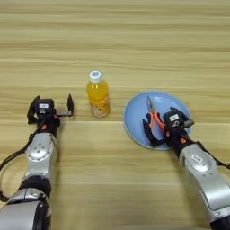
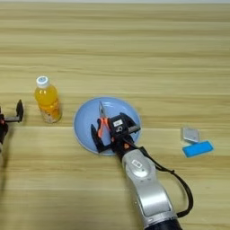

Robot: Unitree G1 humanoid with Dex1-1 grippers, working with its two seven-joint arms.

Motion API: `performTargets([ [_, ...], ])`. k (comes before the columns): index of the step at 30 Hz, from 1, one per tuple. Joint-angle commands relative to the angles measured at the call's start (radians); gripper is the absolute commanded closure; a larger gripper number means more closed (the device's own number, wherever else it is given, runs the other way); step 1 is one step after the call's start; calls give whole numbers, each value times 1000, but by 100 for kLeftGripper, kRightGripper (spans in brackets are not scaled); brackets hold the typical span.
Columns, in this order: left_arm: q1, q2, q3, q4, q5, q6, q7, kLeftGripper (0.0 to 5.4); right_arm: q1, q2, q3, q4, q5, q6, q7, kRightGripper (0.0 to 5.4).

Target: Move the objects on the table

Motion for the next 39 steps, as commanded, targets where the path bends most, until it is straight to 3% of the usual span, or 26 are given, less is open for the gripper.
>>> performTargets([
  [1, 1, 7, 3, -3, 2, -6, 0, 0, -12, -7, -32, -2, -1, -25, -15, 2],
  [17, 4, 6, 3, -15, 2, -9, -2, 0, -12, -50, -222, 26, 56, -67, -54, 2],
  [27, 21, 9, 6, -82, -5, -3, -4, 0, -8, -45, -241, 42, 59, -73, -57, 2],
  [34, 18, 10, -3, -257, -17, 39, -37, 0, -20, -46, -304, 114, 69, -106, -107, 2],
  [39, 24, 4, -18, -474, -45, 121, -69, 0, -27, -45, -331, 142, 84, -125, -116, 2],
])
